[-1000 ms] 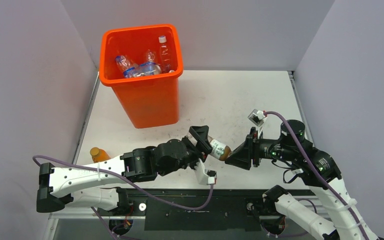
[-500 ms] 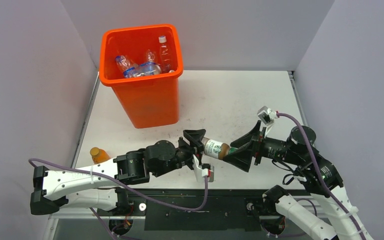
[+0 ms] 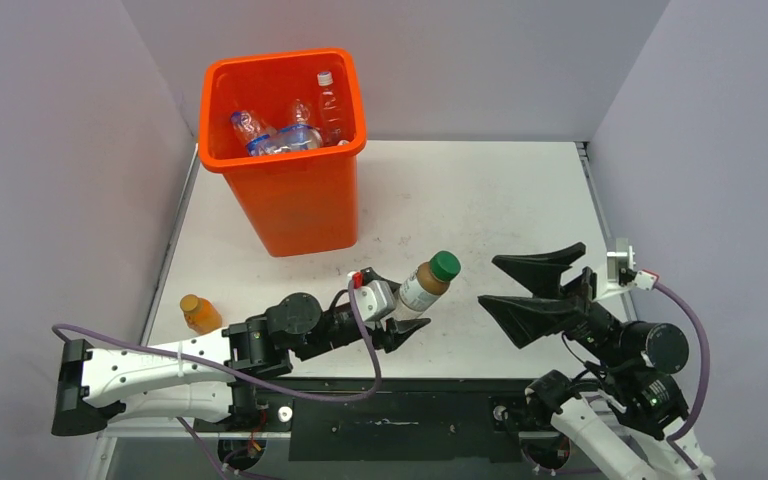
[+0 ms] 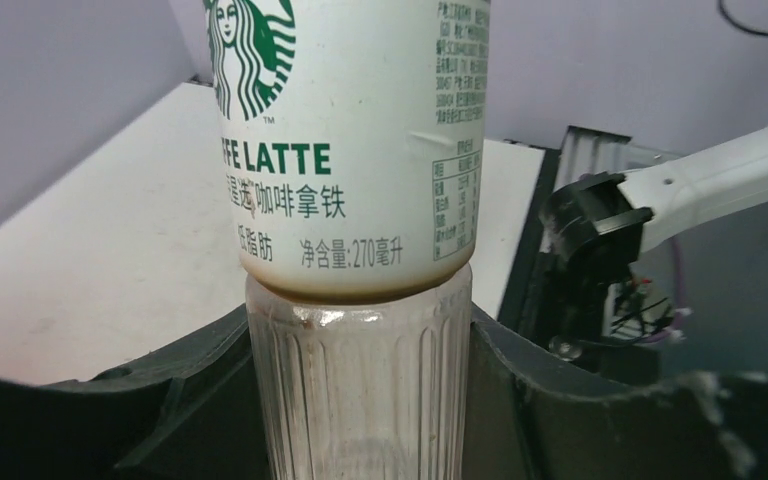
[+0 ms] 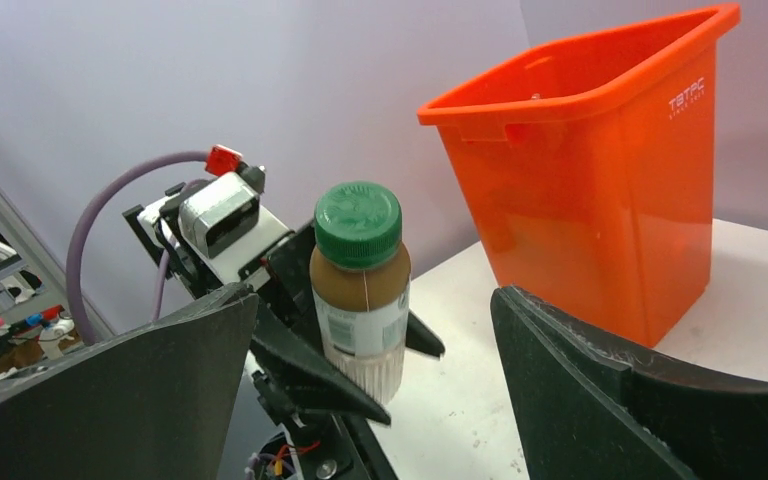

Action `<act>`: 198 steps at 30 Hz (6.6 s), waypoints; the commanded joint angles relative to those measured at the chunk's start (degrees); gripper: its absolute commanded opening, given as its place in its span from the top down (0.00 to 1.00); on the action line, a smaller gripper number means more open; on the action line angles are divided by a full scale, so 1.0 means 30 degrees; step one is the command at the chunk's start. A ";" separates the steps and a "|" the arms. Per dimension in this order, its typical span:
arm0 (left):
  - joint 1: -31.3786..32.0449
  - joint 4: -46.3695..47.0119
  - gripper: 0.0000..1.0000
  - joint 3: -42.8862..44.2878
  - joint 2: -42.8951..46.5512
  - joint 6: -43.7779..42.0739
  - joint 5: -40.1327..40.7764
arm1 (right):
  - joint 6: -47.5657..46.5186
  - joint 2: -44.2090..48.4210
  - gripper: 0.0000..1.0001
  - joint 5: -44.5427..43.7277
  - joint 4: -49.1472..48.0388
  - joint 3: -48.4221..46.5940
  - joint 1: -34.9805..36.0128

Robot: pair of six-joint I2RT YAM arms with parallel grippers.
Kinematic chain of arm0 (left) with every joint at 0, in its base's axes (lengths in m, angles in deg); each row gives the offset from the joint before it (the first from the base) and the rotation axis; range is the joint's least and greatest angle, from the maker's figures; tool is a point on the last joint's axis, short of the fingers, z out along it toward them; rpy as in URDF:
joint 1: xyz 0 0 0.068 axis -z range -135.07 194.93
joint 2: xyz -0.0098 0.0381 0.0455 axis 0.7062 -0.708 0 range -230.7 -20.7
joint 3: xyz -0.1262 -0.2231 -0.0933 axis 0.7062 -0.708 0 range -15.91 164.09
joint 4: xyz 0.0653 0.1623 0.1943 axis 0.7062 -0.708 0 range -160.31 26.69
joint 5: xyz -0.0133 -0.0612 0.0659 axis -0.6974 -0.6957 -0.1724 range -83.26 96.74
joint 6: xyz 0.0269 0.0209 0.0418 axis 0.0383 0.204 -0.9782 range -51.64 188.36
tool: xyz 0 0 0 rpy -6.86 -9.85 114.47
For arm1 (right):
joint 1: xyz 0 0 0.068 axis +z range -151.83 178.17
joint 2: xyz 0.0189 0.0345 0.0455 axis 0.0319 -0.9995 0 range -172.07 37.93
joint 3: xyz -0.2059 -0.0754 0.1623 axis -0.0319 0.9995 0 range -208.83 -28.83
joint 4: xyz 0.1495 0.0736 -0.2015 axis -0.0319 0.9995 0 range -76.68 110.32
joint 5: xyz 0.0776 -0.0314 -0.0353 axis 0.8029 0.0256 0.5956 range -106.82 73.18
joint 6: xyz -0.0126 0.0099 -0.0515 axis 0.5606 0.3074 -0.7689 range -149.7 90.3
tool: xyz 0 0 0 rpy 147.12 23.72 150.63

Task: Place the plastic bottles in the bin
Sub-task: Pick up the plastic bottle at the center of the board, then place the plastic bottle in the trash bin, then pick up the plastic bottle at the center of the board.

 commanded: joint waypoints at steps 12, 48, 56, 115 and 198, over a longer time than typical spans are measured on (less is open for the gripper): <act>0.0054 0.3291 0.78 0.0071 -0.0791 0.5398 -0.0778 | 0.2196 -0.5507 0.05 0.2987 -0.6360 0.0003 -0.0319; 0.0420 -0.5755 0.04 -0.3325 1.4307 0.2453 0.9879 | -0.2335 -2.2238 0.95 -0.4893 -1.2235 -1.5632 0.2537; 0.0427 -0.9213 0.04 -0.2870 1.4997 0.5564 1.3850 | -0.5963 -2.7994 0.95 -0.5631 -1.1225 -2.1037 0.2728; -0.5934 -1.8863 0.04 0.1923 0.6599 1.2737 2.1947 | -0.3525 -1.8034 0.05 -0.8438 -1.1212 -0.1940 0.7982; -3.1187 -1.7364 0.88 0.1763 0.3552 1.9887 0.5805 | -0.3241 -1.2927 0.05 -0.8556 -0.8047 0.1931 0.8634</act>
